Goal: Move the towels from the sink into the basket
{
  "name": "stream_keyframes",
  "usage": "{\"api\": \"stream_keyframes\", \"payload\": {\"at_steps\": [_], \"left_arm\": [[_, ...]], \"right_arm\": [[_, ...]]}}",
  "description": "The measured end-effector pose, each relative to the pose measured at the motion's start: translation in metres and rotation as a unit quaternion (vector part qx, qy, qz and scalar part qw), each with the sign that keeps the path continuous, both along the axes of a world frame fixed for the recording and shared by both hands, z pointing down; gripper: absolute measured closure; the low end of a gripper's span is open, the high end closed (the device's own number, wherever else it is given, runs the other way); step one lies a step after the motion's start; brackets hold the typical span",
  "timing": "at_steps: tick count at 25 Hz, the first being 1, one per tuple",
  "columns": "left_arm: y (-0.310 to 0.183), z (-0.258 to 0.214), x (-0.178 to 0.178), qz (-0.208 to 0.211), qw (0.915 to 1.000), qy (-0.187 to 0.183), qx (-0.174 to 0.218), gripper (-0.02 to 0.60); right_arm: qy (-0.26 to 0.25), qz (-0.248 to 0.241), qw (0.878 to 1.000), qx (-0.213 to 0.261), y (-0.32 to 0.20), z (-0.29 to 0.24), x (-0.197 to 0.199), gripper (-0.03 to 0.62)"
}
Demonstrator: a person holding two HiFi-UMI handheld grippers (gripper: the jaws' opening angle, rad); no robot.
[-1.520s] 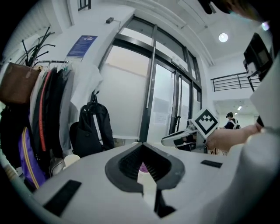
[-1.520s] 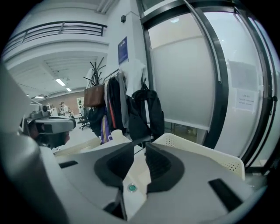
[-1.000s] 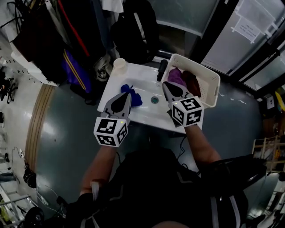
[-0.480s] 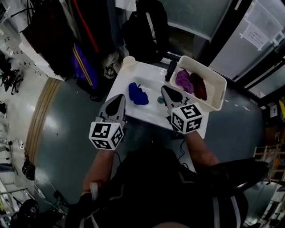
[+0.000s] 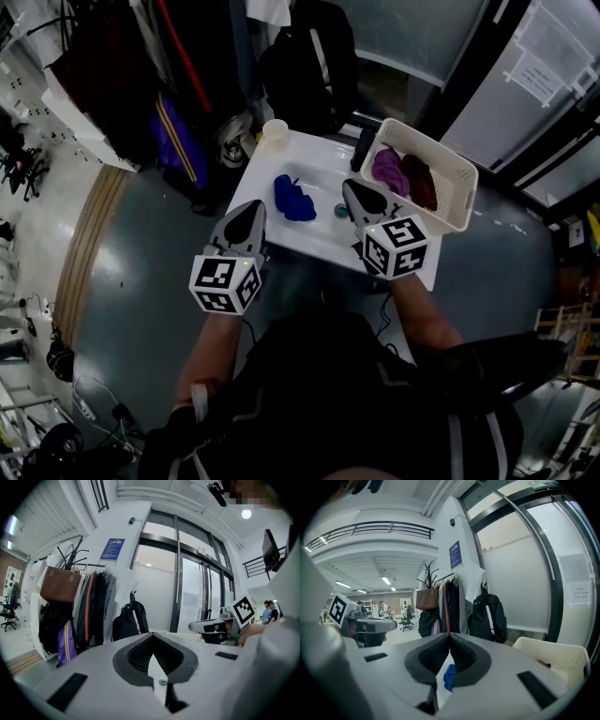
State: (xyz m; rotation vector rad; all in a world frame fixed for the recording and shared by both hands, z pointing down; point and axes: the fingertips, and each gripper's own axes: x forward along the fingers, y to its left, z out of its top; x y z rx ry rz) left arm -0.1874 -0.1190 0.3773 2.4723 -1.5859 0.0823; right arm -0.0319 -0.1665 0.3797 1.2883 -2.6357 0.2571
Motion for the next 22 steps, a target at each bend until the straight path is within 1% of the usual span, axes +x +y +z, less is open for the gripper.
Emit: {"api": "stream_keyframes", "payload": {"at_steps": [7, 10, 12, 13, 15, 17, 19, 22], "left_arm": [[0.011, 0.003, -0.017, 0.003, 1.0000, 0.004, 0.004, 0.577], [0.016, 0.008, -0.030, -0.008, 0.9999, 0.004, 0.008, 0.577], [0.021, 0.015, -0.033, -0.005, 1.0000, 0.007, 0.005, 0.577], [0.023, 0.020, -0.033, 0.001, 1.0000, 0.009, 0.000, 0.577], [0.024, 0.031, -0.036, 0.005, 0.9999, 0.010, -0.011, 0.577], [0.022, 0.041, -0.041, 0.001, 0.9997, 0.012, -0.022, 0.577], [0.018, 0.050, -0.044, -0.005, 0.9993, 0.014, -0.034, 0.577], [0.004, 0.057, -0.046, -0.009, 0.9988, 0.012, -0.046, 0.577]], "right_arm": [[0.011, 0.016, 1.000, -0.010, 0.007, 0.015, -0.006, 0.582], [0.021, 0.014, 1.000, -0.015, 0.010, 0.024, -0.016, 0.582], [0.028, 0.011, 0.999, -0.024, 0.013, 0.034, -0.022, 0.577], [0.032, 0.007, 0.999, -0.029, 0.013, 0.039, -0.025, 0.562], [0.039, -0.002, 0.998, -0.040, 0.011, 0.052, -0.033, 0.505], [0.048, -0.013, 0.997, -0.054, 0.008, 0.067, -0.041, 0.490], [0.055, -0.028, 0.996, -0.072, 0.004, 0.082, -0.048, 0.461], [0.064, -0.053, 0.992, -0.091, -0.011, 0.104, -0.060, 0.427]]}}
